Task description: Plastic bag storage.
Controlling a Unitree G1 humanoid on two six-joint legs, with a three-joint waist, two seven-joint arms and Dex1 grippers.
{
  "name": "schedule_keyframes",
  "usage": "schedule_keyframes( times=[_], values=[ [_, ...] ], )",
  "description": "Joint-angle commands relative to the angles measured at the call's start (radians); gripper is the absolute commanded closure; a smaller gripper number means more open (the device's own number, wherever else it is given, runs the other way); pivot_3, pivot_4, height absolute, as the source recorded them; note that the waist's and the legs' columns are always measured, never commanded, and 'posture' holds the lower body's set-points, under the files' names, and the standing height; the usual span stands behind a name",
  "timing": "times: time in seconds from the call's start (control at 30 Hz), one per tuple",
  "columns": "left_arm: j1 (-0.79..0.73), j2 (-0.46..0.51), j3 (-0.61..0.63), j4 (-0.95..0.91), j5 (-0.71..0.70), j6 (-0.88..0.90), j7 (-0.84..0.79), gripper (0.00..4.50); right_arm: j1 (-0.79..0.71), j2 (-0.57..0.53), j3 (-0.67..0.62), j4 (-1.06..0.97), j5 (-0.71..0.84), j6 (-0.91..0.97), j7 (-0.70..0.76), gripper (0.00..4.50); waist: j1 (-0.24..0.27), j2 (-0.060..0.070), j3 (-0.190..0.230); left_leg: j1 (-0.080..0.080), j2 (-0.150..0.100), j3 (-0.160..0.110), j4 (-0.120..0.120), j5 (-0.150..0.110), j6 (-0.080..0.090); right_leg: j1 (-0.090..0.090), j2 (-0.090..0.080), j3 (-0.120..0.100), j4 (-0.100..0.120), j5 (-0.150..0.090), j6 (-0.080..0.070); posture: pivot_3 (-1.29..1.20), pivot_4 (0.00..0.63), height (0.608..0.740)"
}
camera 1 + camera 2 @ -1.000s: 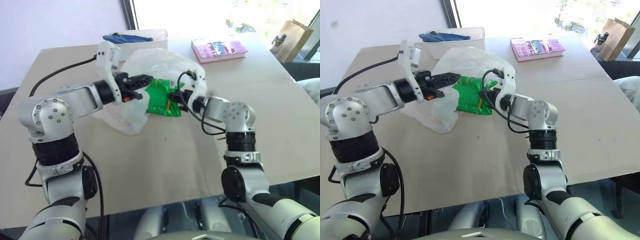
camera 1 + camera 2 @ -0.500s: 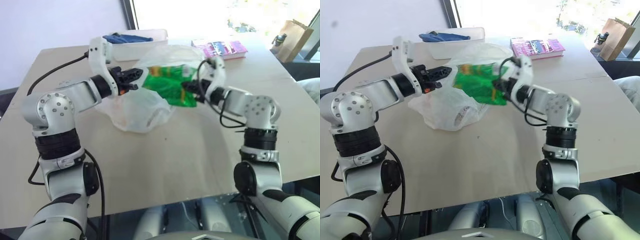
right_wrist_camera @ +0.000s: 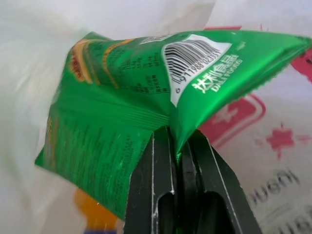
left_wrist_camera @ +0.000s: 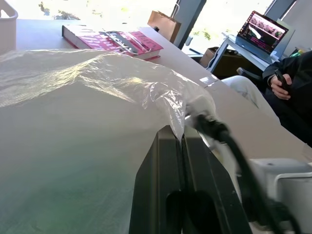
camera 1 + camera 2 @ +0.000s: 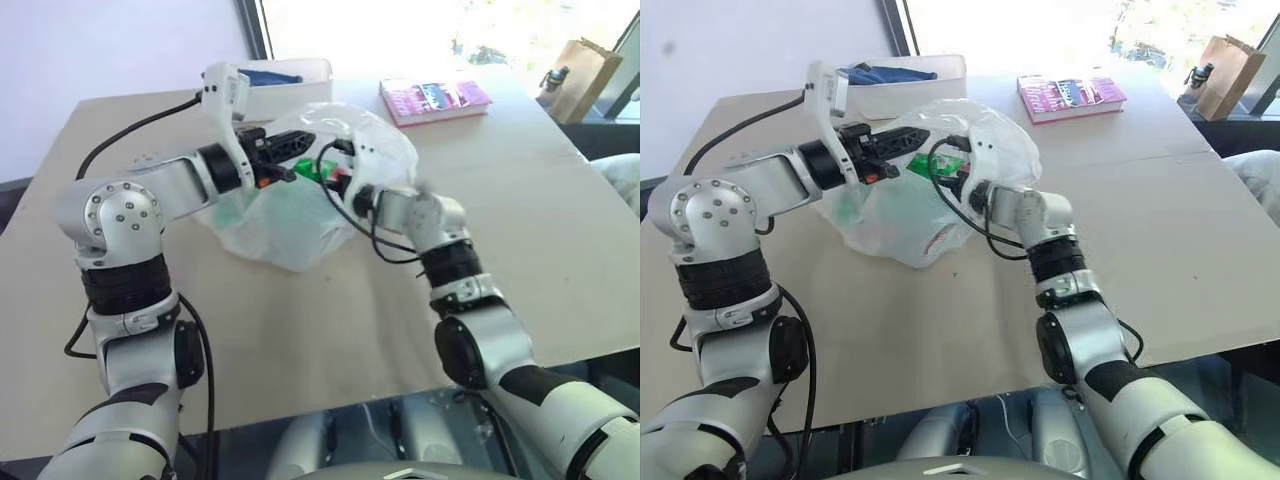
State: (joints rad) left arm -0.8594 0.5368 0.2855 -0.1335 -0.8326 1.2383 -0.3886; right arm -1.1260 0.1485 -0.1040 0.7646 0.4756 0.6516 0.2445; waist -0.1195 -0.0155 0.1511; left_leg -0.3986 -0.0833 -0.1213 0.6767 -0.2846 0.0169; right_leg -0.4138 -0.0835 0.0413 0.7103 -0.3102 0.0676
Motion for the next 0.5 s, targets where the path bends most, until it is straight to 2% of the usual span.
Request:
schedule_keyframes(
  times=[0.03,0.1,0.2,0.23,0.33,0.37,0.43,0.5],
  values=[
    [0.021,0.008,0.03,-0.049,-0.022,0.009,0.012,4.5,-0.064,0.022,0.007,0.118,-0.048,-0.181,0.116,3.58,-0.004,0.0,0.0,0.0,0.0,0.0,0.0,0.0,0.0,0.0,0.0,0.0,0.0,0.0,0.0,0.0,0.15,0.74],
    [0.037,0.008,0.029,-0.053,-0.011,0.004,0.025,4.5,-0.068,0.018,0.032,0.141,-0.092,-0.237,0.139,2.59,-0.006,0.0,0.0,0.0,0.0,0.0,0.0,0.0,0.0,0.0,0.0,0.0,0.0,0.0,0.0,0.0,0.15,0.74],
    [0.054,0.011,0.028,-0.045,0.019,-0.024,0.049,4.5,-0.015,-0.018,0.089,0.014,-0.15,-0.242,0.16,0.88,-0.006,0.0,0.0,0.0,0.0,-0.001,0.0,0.0,0.0,0.0,0.0,-0.001,0.0,0.0,0.0,0.0,0.15,0.74],
    [0.053,0.008,0.032,-0.036,0.029,-0.034,0.06,4.5,0.016,-0.039,0.104,-0.062,-0.16,-0.222,0.165,0.61,-0.006,0.0,0.0,0.0,0.0,-0.001,0.0,0.0,0.0,0.0,0.0,0.0,0.0,0.0,0.0,0.0,0.15,0.74],
    [0.049,-0.001,0.039,0.0,0.059,-0.07,0.081,4.5,0.126,-0.121,0.138,-0.331,-0.149,-0.143,0.221,0.61,0.003,0.0,0.0,-0.001,0.0,-0.004,0.002,0.0,0.0,0.0,0.0,-0.001,0.0,0.0,0.0,0.0,0.15,0.74],
    [0.048,-0.003,0.036,0.008,0.066,-0.08,0.079,4.5,0.145,-0.137,0.132,-0.383,-0.142,-0.12,0.214,0.34,0.006,0.0,0.0,-0.002,0.0,-0.005,0.002,0.0,0.0,0.001,0.0,-0.001,0.0,0.0,0.0,0.0,0.15,0.74],
    [0.045,-0.012,0.029,0.022,0.076,-0.098,0.073,4.5,0.165,-0.166,0.147,-0.431,-0.177,-0.118,0.19,0.07,0.008,0.0,0.0,-0.002,-0.001,-0.006,0.003,0.0,0.0,0.001,0.0,-0.002,0.0,0.0,0.0,0.0,0.15,0.74],
    [0.038,-0.031,0.024,0.034,0.078,-0.115,0.072,4.5,0.178,-0.192,0.178,-0.47,-0.225,-0.117,0.169,0.07,0.007,0.0,0.0,-0.001,-0.001,-0.005,0.004,0.0,0.0,0.001,0.0,-0.003,0.0,0.0,0.0,0.0,0.15,0.74]
  ],
)
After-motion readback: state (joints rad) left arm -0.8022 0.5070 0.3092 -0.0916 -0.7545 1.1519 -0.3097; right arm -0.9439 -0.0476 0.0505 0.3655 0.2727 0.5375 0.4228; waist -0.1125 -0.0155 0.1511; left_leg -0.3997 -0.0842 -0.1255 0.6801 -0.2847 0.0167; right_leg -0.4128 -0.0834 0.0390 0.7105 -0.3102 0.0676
